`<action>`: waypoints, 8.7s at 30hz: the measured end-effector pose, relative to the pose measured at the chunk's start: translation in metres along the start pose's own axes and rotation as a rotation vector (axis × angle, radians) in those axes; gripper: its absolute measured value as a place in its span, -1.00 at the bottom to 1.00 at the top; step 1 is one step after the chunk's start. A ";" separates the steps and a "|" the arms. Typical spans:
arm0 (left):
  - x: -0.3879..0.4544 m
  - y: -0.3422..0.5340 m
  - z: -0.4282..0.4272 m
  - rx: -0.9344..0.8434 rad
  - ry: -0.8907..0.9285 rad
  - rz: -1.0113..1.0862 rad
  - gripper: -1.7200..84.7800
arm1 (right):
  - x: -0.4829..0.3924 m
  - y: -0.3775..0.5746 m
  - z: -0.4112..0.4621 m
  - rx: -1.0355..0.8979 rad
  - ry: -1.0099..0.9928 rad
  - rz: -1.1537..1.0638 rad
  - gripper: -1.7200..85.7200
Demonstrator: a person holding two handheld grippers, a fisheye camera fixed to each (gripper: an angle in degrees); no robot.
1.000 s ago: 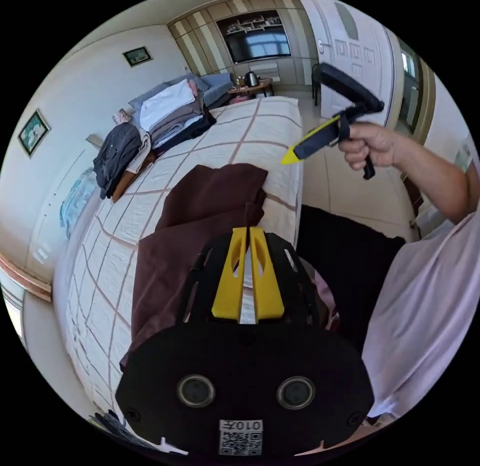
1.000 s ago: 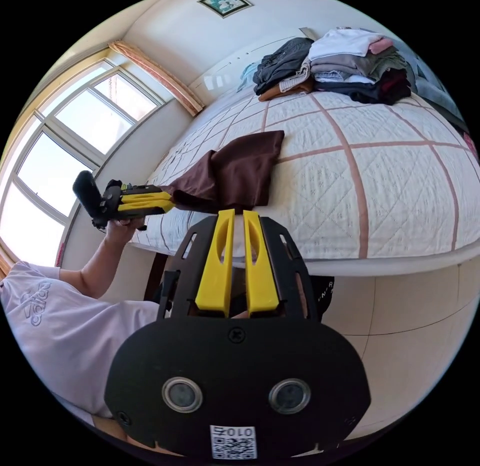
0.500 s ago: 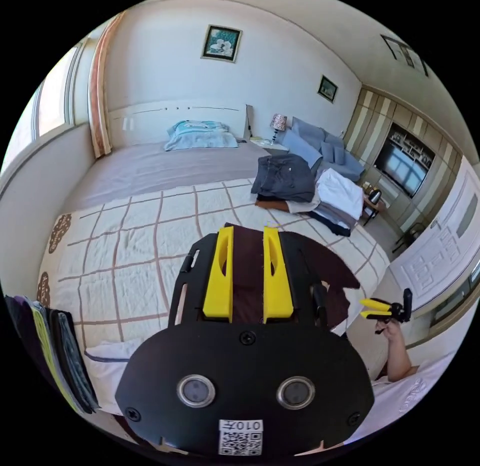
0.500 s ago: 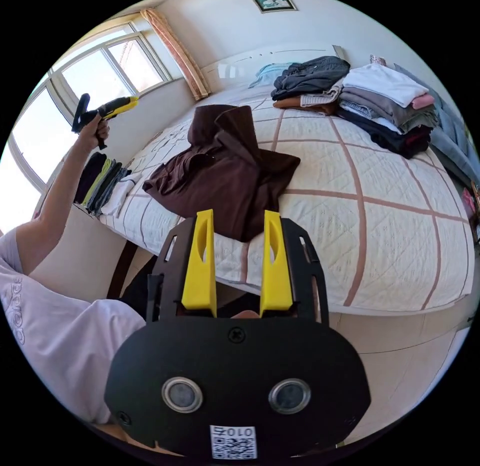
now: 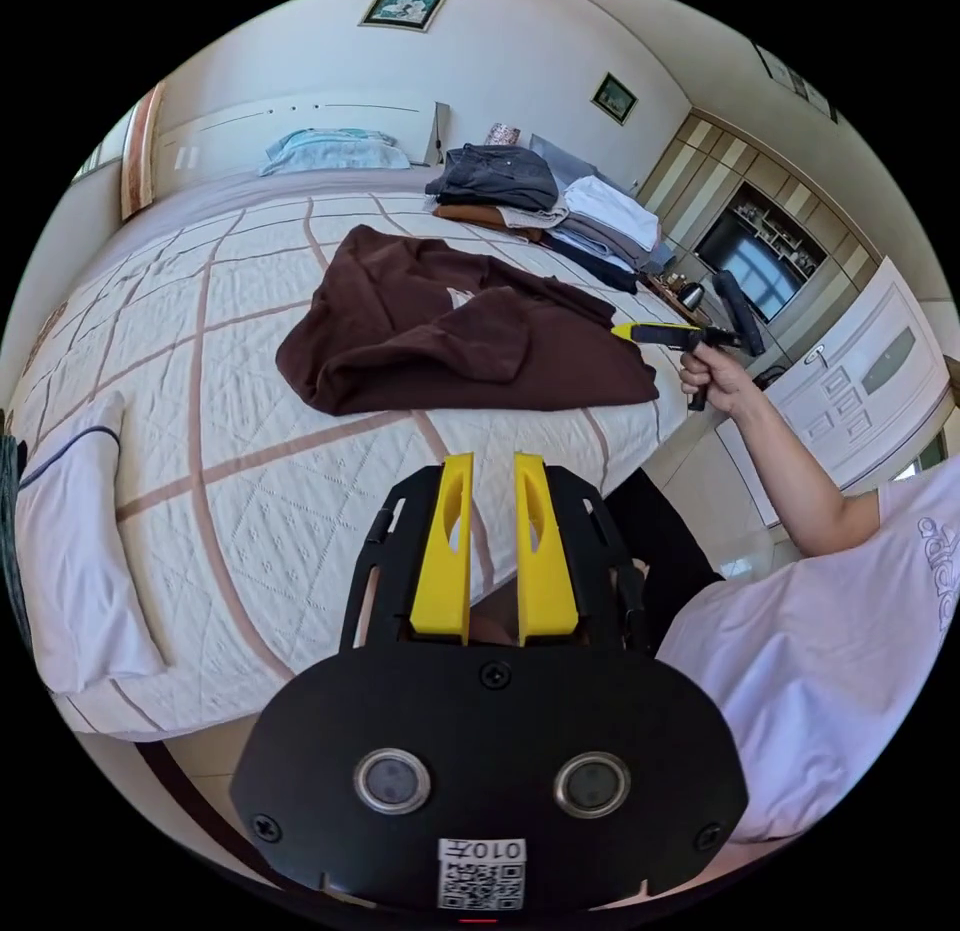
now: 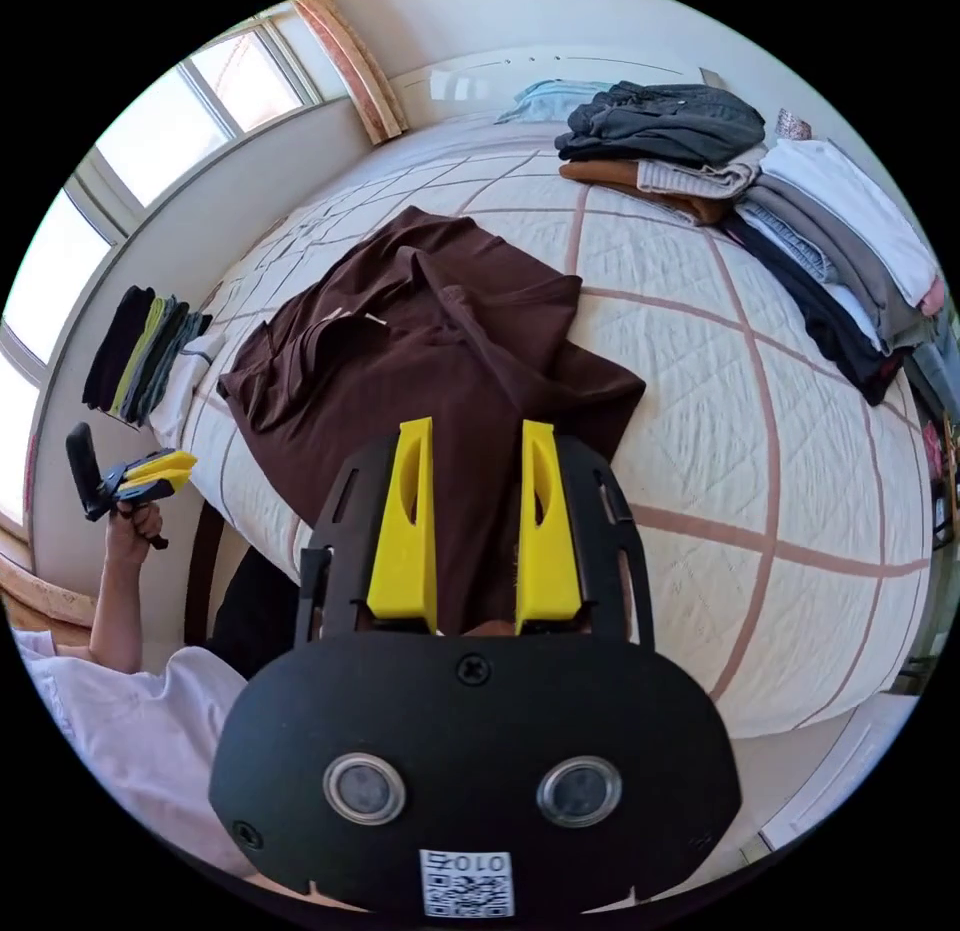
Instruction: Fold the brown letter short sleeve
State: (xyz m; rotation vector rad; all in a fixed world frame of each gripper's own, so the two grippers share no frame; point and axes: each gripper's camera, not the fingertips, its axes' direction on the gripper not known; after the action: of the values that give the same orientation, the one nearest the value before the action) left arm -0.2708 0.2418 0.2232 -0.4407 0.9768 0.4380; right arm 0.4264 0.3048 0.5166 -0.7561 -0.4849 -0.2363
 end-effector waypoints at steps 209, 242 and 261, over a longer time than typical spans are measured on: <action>0.007 0.086 -0.147 0.237 -0.151 0.010 -0.91 | 0.150 0.161 -0.008 0.411 -0.294 0.317 -0.86; -0.212 -0.046 -0.078 0.085 0.115 -0.615 -0.83 | 0.068 0.277 -0.012 0.504 -0.018 0.191 -0.86; -0.199 0.121 -0.179 0.476 -0.060 -0.739 -0.88 | 0.093 0.256 0.005 0.387 -0.035 0.372 -0.78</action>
State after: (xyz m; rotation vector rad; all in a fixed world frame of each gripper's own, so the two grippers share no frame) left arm -0.5561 0.2142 0.2878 -0.3204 0.7605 -0.4406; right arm 0.6007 0.4866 0.4131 -0.4590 -0.3982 0.2145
